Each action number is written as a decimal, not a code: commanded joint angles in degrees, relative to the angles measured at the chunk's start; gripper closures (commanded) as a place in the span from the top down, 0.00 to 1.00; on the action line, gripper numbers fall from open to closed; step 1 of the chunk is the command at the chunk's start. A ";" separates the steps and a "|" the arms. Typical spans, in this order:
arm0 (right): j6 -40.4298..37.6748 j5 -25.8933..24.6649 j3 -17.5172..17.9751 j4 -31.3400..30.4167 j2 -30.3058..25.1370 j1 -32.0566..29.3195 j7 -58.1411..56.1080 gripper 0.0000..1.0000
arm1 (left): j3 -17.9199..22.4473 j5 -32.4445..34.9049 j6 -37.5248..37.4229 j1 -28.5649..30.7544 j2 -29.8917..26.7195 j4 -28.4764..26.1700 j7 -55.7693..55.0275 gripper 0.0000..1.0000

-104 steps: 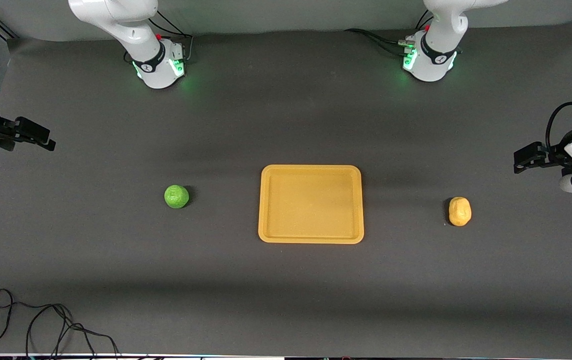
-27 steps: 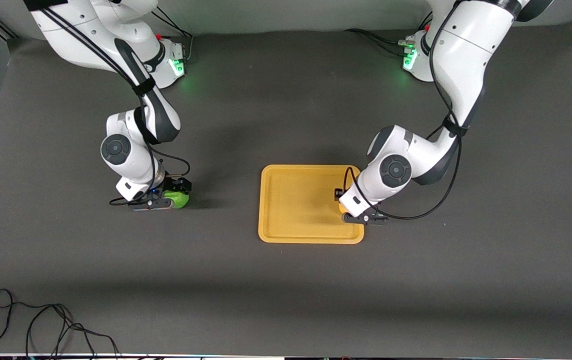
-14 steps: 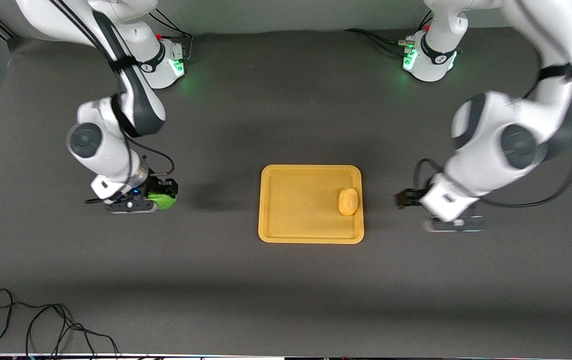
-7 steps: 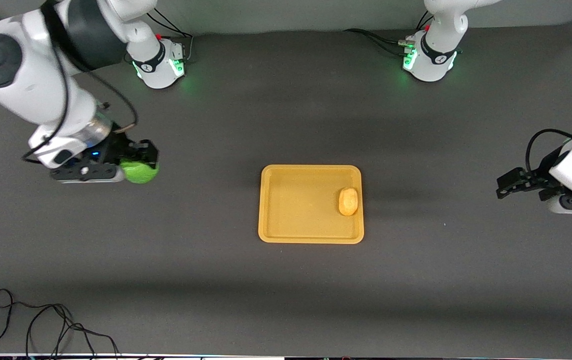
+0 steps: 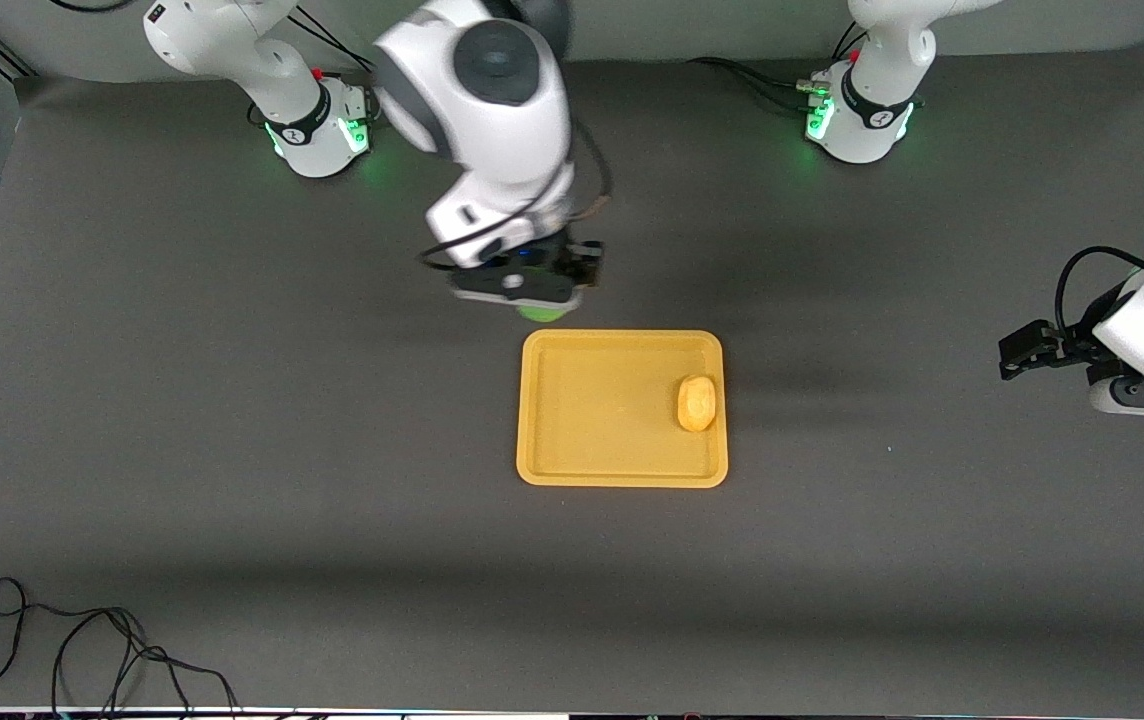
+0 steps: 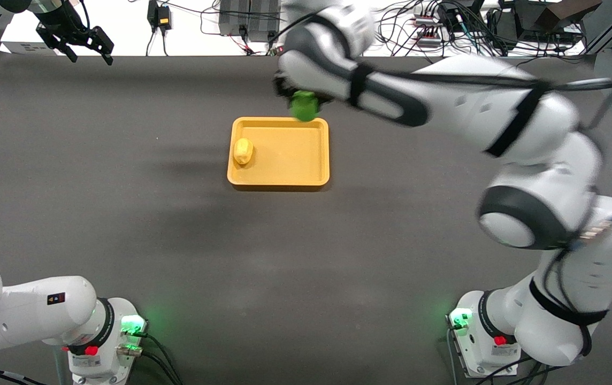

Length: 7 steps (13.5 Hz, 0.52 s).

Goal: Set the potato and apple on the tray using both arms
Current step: 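Carry the green apple over the tray while the left gripper withdraws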

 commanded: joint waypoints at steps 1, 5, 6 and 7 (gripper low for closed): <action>0.33 -0.38 -0.79 11.79 11.64 2.00 4.76 0.59 | -0.07 1.02 -1.09 0.30 -1.15 -1.78 4.75 0.99; 10.88 -2.65 -1.23 11.00 20.08 1.40 4.51 0.59 | 0.02 0.15 1.89 1.62 -1.15 -3.01 8.72 0.99; 13.52 -3.01 -1.23 11.00 21.76 0.96 4.42 0.59 | 0.02 0.14 1.89 1.88 -1.15 -2.93 8.72 0.99; 15.90 -3.10 -1.23 10.91 23.34 0.35 4.42 0.59 | 0.02 0.06 2.15 1.89 -1.06 -2.67 8.29 1.00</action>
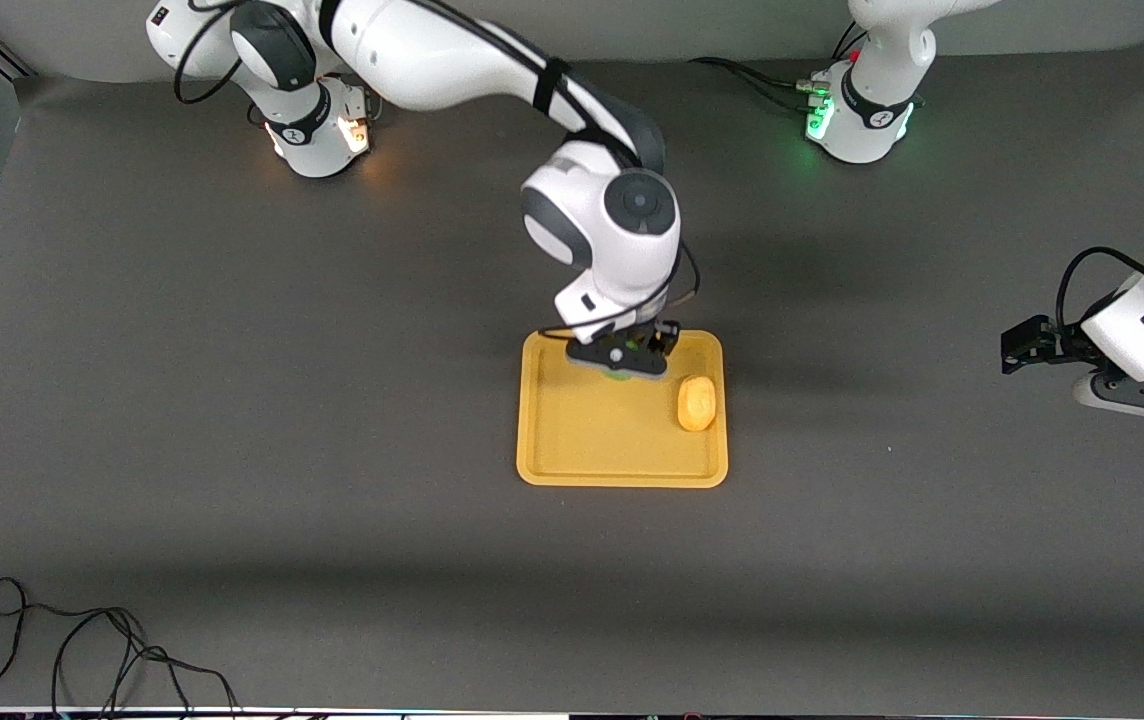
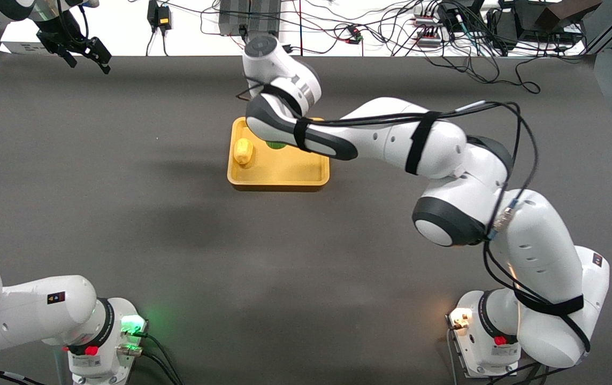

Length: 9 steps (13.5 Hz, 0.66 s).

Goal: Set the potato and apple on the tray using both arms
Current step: 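Carry the green apple over the tray while the left gripper withdraws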

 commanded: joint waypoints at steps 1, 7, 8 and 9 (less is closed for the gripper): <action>4.03 -1.28 -0.13 3.64 5.23 -0.86 0.73 0.59 | -0.07 -1.04 0.93 0.69 -0.93 0.33 0.17 1.00; 9.76 -2.07 -0.22 3.46 10.08 -2.62 0.47 0.59 | 0.02 -1.58 0.23 0.95 -0.58 0.61 -0.81 1.00; 9.85 -2.07 -0.14 3.46 10.08 -2.62 0.30 0.59 | 0.02 -1.49 -0.03 0.78 -0.49 0.43 -0.81 1.00; 10.20 -1.99 -0.05 3.46 10.08 -2.62 0.38 0.59 | -0.07 -1.49 -0.12 0.77 -0.49 0.26 -0.72 1.00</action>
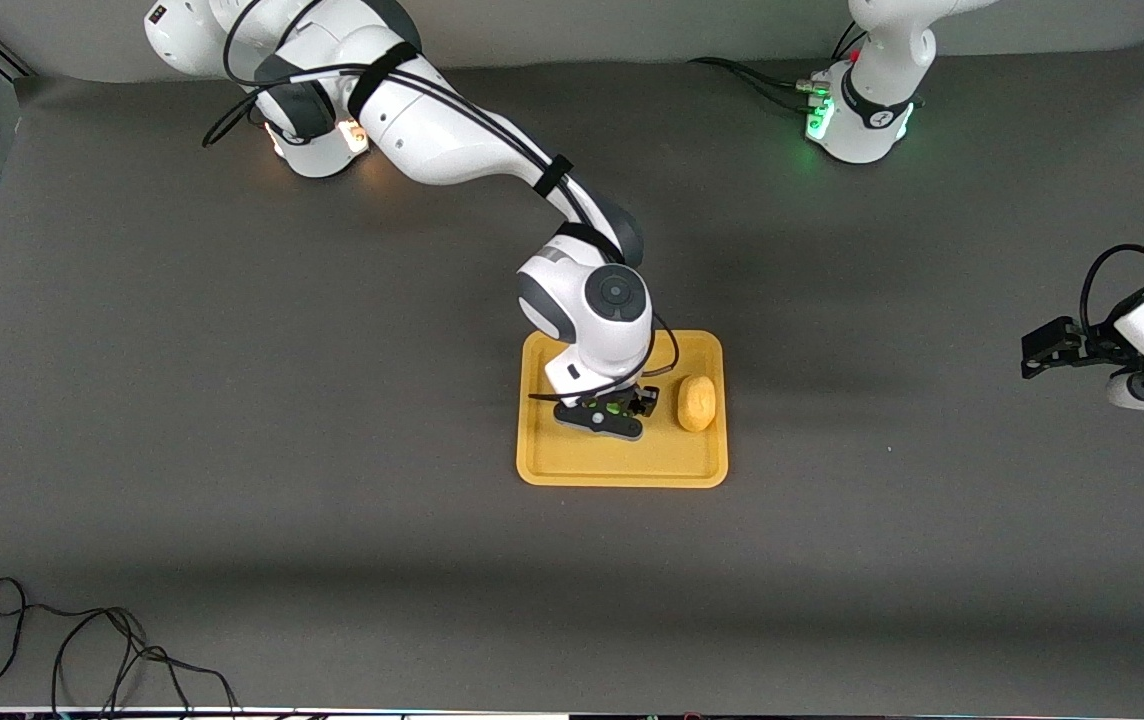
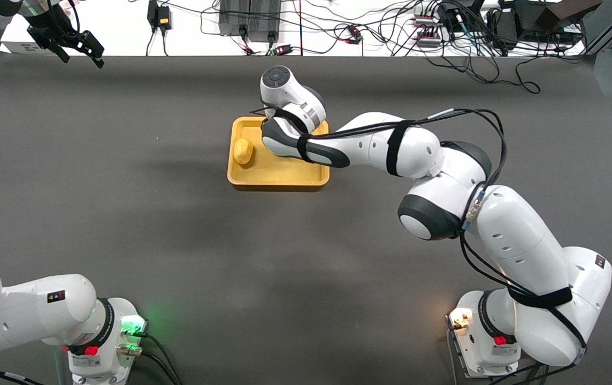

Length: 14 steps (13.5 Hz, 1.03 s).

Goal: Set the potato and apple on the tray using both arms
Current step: 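Lower the apple onto the tray and open the right gripper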

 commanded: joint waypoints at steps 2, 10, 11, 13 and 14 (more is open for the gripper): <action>0.30 -0.72 0.42 2.67 1.22 0.22 0.84 0.59 | -0.15 -0.48 -0.51 -0.40 -0.44 -0.45 -0.56 1.00; -11.96 0.85 0.33 2.75 -8.94 -2.14 0.49 1.00 | -0.15 -0.56 -0.50 0.12 -0.17 -0.27 0.32 1.00; -15.83 2.60 0.34 2.75 -12.80 -3.54 0.48 1.00 | -0.15 -0.56 -0.68 0.30 -0.17 -0.27 0.40 1.00; -22.96 4.37 0.34 2.67 -18.97 -6.27 0.14 1.00 | -0.15 -0.56 -1.38 0.04 -0.17 -0.27 0.32 1.00; -26.73 4.47 0.25 2.49 -22.04 -7.76 -2.39 1.00 | -0.15 -0.56 -1.38 0.12 -0.17 -0.27 0.32 1.00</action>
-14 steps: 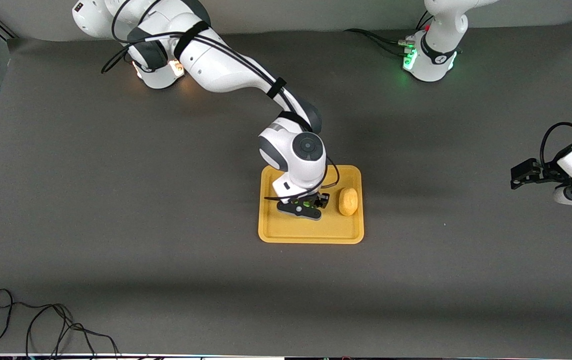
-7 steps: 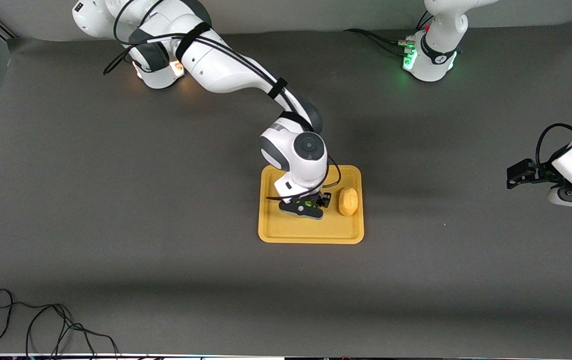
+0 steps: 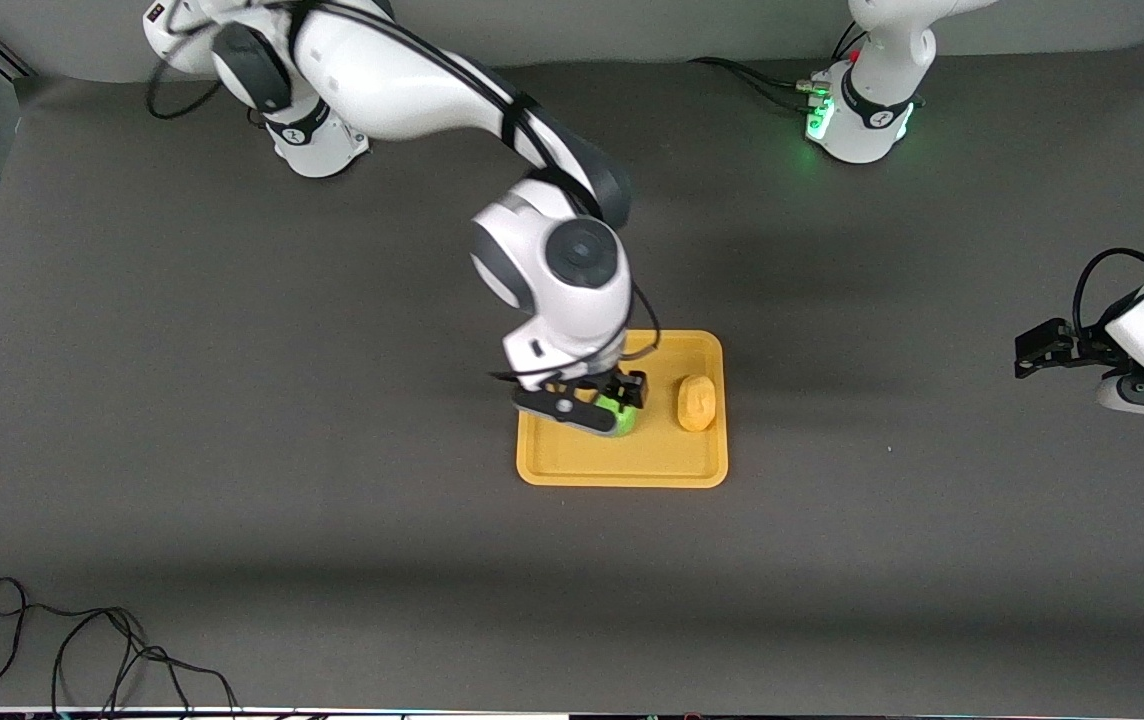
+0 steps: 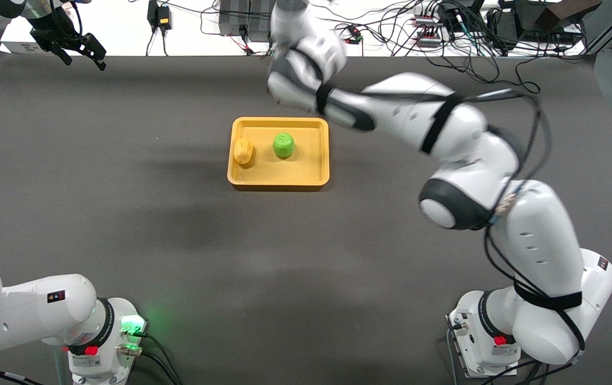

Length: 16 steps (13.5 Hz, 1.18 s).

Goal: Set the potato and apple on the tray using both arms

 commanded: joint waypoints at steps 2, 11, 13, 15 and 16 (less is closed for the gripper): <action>-11.67 1.68 0.01 -4.47 -12.37 -6.23 -14.61 1.00 | 0.01 -0.53 -0.96 0.08 -0.55 0.30 0.29 1.00; -15.51 1.60 -6.14 -29.40 -36.63 -23.01 -51.30 1.00 | 0.01 0.00 -0.87 0.26 -0.64 0.48 0.38 1.00; -9.28 1.60 -5.53 -39.33 -43.39 -29.34 -57.98 1.00 | 0.09 0.09 -0.26 0.35 -0.46 0.48 0.46 1.00; -7.41 1.60 -5.27 -43.49 -45.97 -33.82 -60.82 1.00 | 0.09 0.09 0.01 0.43 -0.29 0.57 0.90 1.00; -7.58 1.60 -4.92 -43.50 -46.15 -35.41 -61.17 1.00 | 0.09 0.09 0.01 0.43 -0.28 0.48 0.99 1.00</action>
